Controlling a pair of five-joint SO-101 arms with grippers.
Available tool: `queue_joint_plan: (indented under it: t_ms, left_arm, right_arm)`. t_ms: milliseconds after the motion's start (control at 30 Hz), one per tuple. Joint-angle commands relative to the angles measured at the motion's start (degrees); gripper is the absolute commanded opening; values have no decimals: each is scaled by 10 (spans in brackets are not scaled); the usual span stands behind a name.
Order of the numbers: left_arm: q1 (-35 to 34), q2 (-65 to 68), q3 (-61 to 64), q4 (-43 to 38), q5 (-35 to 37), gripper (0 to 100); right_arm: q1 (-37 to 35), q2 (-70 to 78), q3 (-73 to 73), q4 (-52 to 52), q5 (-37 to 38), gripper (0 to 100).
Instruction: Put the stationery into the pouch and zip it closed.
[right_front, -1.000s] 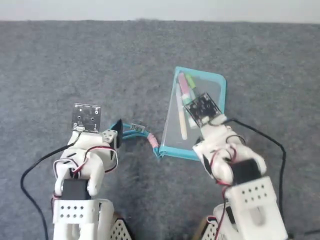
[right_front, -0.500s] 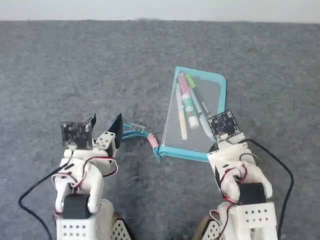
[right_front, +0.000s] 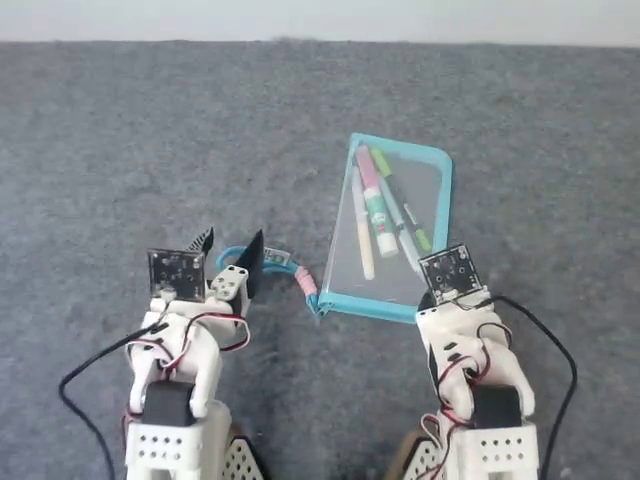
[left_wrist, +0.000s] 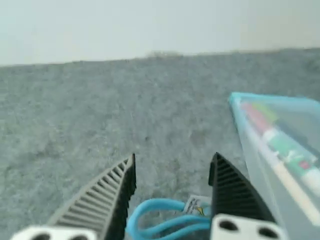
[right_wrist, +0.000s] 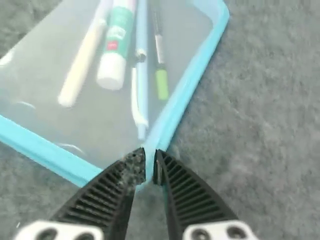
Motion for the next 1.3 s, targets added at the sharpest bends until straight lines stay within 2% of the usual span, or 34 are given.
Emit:
queue_joint_plan:
  t_ms: [0, 233, 333, 600, 1267]
  left_arm:
    - [-23, -7, -4, 15, 4, 228]
    - [-35, -7, -4, 229, 4, 228]
    - [-51, -10, -4, 284, 4, 228]
    - [-151, -11, -4, 286, 4, 230]
    - [-153, -11, -4, 291, 7, 229]
  right_arm:
    - [16, -7, 13, -1, -9, 32]
    - [15, -8, 12, 81, -9, 31]
    - [18, -7, 12, 109, -5, 30]
    - [18, -7, 12, 176, -4, 30]
    - [13, -8, 12, 176, -6, 32]
